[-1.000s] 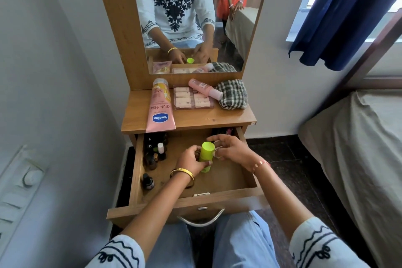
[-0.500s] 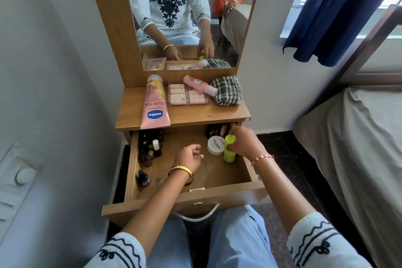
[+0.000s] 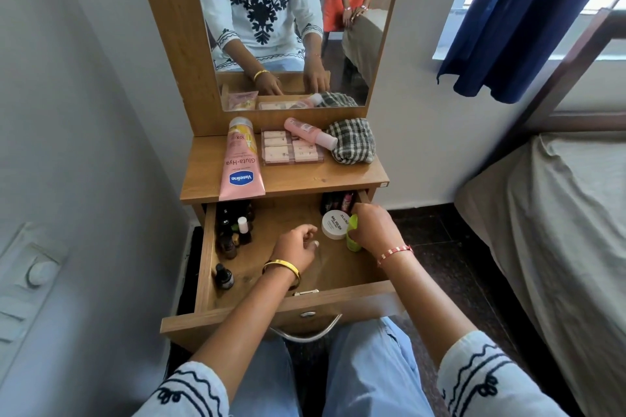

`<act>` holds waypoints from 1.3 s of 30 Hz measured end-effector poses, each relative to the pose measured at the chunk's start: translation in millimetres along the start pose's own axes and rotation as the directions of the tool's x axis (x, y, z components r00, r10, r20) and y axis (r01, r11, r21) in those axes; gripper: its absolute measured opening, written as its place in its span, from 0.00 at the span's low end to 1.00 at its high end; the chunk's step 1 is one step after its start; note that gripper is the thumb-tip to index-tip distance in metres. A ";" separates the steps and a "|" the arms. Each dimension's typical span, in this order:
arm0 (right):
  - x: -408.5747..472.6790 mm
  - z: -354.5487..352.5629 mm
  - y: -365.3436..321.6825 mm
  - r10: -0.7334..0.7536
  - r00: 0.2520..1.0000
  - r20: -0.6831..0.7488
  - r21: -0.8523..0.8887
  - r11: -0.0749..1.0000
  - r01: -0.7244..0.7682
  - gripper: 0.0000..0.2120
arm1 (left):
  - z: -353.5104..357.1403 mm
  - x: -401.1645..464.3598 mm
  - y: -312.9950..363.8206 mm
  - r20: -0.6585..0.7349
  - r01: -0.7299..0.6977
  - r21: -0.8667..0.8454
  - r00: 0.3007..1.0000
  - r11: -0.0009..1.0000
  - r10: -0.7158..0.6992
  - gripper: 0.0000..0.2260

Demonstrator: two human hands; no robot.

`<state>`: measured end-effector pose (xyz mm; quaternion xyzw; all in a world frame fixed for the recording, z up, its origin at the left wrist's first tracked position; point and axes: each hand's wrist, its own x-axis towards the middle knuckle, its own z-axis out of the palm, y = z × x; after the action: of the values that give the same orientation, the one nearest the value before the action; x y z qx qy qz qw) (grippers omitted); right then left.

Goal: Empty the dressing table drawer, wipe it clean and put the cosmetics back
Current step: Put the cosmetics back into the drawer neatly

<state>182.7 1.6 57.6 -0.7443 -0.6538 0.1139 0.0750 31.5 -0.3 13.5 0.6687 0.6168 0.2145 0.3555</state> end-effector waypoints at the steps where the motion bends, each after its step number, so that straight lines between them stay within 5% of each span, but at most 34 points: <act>1: -0.3 0.6 -0.8 -0.010 1.000 -0.013 -0.009 1.000 0.010 0.15 | -0.6 -0.5 0.5 -0.006 -0.009 -0.002 1.000 1.000 0.009 0.15; 7: 2.3 -4.4 -11.4 -0.083 0.990 -0.111 -0.023 0.996 0.081 0.14 | -7.5 -1.5 3.0 -0.105 -0.071 -0.066 0.992 0.995 0.064 0.12; 12: 11.1 -16.3 -33.8 -0.121 0.972 -0.199 0.128 0.981 0.148 0.11 | -24.2 -2.6 4.5 -0.228 -0.139 -0.139 0.968 0.980 0.105 0.11; 21: 48.8 -20.5 -75.9 -0.236 0.931 -0.277 0.124 0.952 0.278 0.14 | -79.5 16.9 14.1 -0.515 -0.251 -0.114 0.842 0.961 0.159 0.09; 28: 76.1 -9.0 -86.2 -0.312 0.937 -0.155 -0.097 0.949 0.300 0.24 | -93.5 38.3 18.4 -0.561 -0.282 0.112 0.773 0.953 0.295 0.11; 33: 74.5 2.8 -75.7 -0.327 0.933 -0.153 -0.070 0.945 0.320 0.23 | -92.6 53.0 8.1 -0.415 -0.083 0.336 0.881 0.938 0.227 0.15; 39: 60.2 13.1 -60.9 -0.338 0.896 -0.287 0.074 0.925 0.372 0.17 | -88.0 53.0 5.2 -0.393 -0.064 0.409 0.888 0.910 0.239 0.19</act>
<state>128.2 68.8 56.5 -0.6144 -0.7538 0.0376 0.2300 -21.0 70.1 66.9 0.7075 0.6549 0.2604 0.0528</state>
